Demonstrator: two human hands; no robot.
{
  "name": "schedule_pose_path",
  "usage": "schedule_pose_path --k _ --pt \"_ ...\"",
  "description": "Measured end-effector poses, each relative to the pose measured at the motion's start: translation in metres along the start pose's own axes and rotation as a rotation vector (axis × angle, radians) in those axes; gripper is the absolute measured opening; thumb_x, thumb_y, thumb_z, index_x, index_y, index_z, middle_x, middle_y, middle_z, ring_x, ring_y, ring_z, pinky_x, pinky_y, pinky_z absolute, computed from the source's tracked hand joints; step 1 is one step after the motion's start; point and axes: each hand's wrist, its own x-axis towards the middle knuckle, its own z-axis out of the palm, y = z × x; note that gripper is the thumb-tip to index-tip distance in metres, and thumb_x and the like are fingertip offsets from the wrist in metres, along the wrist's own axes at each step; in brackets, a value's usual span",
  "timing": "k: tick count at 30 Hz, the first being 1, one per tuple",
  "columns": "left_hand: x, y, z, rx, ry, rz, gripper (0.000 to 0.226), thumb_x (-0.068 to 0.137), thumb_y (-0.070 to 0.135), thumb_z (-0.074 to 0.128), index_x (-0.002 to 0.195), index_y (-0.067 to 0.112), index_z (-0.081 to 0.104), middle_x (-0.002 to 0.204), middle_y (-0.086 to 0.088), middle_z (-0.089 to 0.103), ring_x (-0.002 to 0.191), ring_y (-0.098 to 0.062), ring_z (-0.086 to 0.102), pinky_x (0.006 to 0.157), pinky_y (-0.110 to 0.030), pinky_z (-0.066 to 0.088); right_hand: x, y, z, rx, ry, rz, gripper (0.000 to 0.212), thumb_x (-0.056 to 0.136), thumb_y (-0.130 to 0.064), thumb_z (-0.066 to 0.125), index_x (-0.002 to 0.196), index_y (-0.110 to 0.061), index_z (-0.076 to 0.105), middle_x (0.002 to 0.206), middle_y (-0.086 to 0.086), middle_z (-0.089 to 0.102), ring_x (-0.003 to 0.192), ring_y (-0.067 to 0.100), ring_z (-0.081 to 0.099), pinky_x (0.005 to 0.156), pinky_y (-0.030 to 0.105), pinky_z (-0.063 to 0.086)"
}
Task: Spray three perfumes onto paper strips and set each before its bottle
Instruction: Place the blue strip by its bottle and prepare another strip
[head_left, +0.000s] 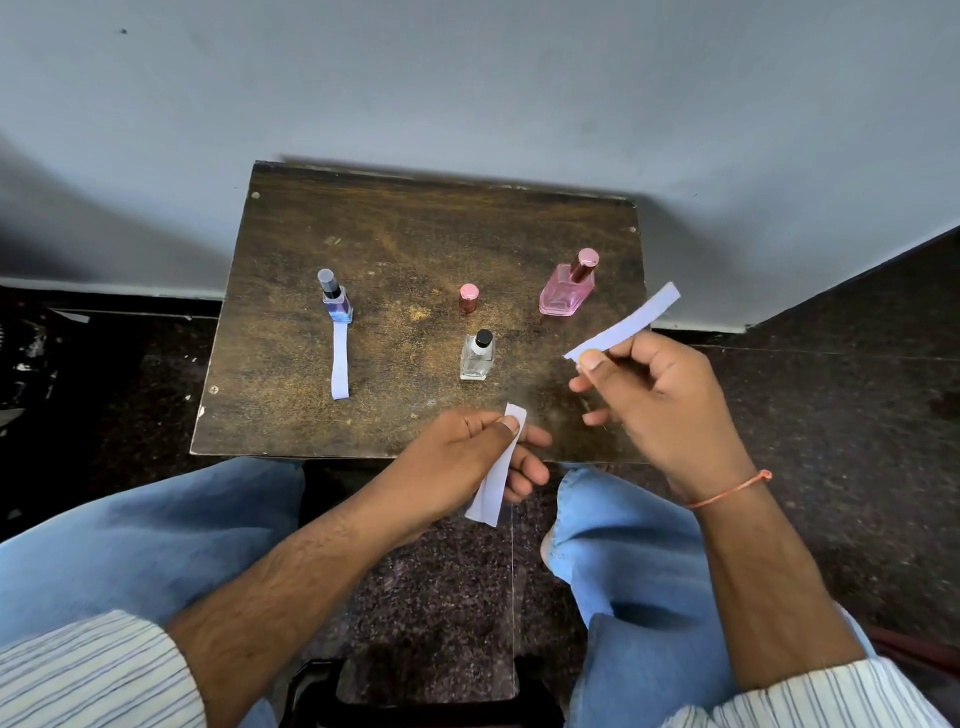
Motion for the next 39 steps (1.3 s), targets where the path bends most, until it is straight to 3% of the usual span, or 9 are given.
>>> schedule_pose_path --k 5,9,12,18,25,28,31,35,39 --pt "0.002 0.005 0.001 -0.025 -0.006 0.041 0.038 0.117 0.026 0.042 0.123 0.007 0.074 0.087 -0.010 0.077 0.076 -0.019 0.071 0.074 -0.029 0.062 -0.002 0.006 0.000 -0.148 -0.001 -0.141 0.015 0.097 -0.017 0.081 0.101 -0.003 0.077 0.086 0.016 0.078 0.083 0.038 0.076 0.062 0.035 0.067" --pt "0.005 0.005 0.005 -0.088 -0.014 0.061 0.038 0.117 0.027 0.043 0.123 0.005 0.073 0.077 -0.002 0.061 0.068 -0.018 0.063 0.071 -0.031 0.059 -0.003 0.008 -0.003 -0.227 -0.007 -0.224 0.018 0.094 -0.027 0.085 0.094 -0.009 0.079 0.084 0.008 0.077 0.074 0.031 0.073 0.067 0.054 0.064" --pt "0.007 0.006 0.008 -0.148 -0.024 0.057 0.036 0.116 0.028 0.044 0.117 0.004 0.072 0.074 0.002 0.050 0.063 -0.014 0.051 0.064 -0.029 0.055 -0.005 0.008 -0.005 -0.290 -0.037 -0.318 0.010 0.092 -0.021 0.087 0.093 -0.012 0.083 0.091 -0.002 0.080 0.080 0.018 0.074 0.074 0.048 0.063" --pt "0.012 0.007 0.009 -0.233 0.015 0.025 0.039 0.104 0.048 0.059 0.094 0.014 0.073 0.069 0.003 0.051 0.059 -0.012 0.047 0.055 -0.027 0.048 -0.006 0.007 -0.006 -0.366 -0.070 -0.451 0.007 0.087 -0.012 0.090 0.092 -0.011 0.085 0.095 -0.004 0.081 0.090 0.012 0.077 0.079 0.036 0.061" --pt "0.013 0.006 0.009 -0.223 -0.007 0.044 0.013 0.097 0.028 0.076 0.095 0.015 0.075 0.070 0.003 0.056 0.058 -0.010 0.047 0.052 -0.022 0.048 -0.007 0.008 -0.006 -0.327 -0.154 -0.479 0.018 0.087 -0.001 0.088 0.098 -0.015 0.087 0.097 -0.009 0.082 0.094 0.011 0.078 0.085 0.035 0.063" --pt "0.014 0.004 0.008 -0.201 0.001 0.053 0.010 0.099 0.025 0.076 0.092 0.018 0.078 0.071 0.003 0.056 0.058 -0.010 0.048 0.053 -0.023 0.048 -0.006 0.010 -0.005 -0.279 -0.148 -0.371 0.024 0.088 -0.003 0.087 0.105 -0.019 0.085 0.099 -0.009 0.082 0.094 0.013 0.078 0.087 0.033 0.063" --pt "0.014 0.003 0.007 -0.145 0.016 0.063 0.012 0.101 0.023 0.074 0.095 0.012 0.074 0.070 0.004 0.057 0.058 -0.010 0.049 0.054 -0.024 0.050 -0.004 0.011 -0.005 -0.204 -0.154 -0.206 0.025 0.096 -0.008 0.080 0.115 -0.025 0.082 0.102 -0.006 0.082 0.094 0.019 0.077 0.085 0.042 0.066" --pt "0.012 0.003 0.007 0.025 -0.002 0.127 0.016 0.104 0.020 0.071 0.089 0.020 0.076 0.070 0.001 0.056 0.059 -0.010 0.051 0.057 -0.026 0.053 -0.005 0.008 0.002 -0.104 -0.223 -0.007 0.011 0.103 -0.023 0.074 0.107 -0.025 0.085 0.100 0.006 0.082 0.086 0.016 0.073 0.071 0.035 0.063" --pt "0.013 0.000 0.007 0.193 -0.001 0.187 0.016 0.104 0.021 0.070 0.103 0.006 0.076 0.067 -0.003 0.056 0.059 -0.011 0.055 0.059 -0.025 0.055 -0.007 0.007 0.010 -0.043 -0.276 0.115 0.011 0.098 -0.029 0.080 0.096 -0.019 0.085 0.088 0.009 0.080 0.076 0.012 0.067 0.064 0.034 0.057"
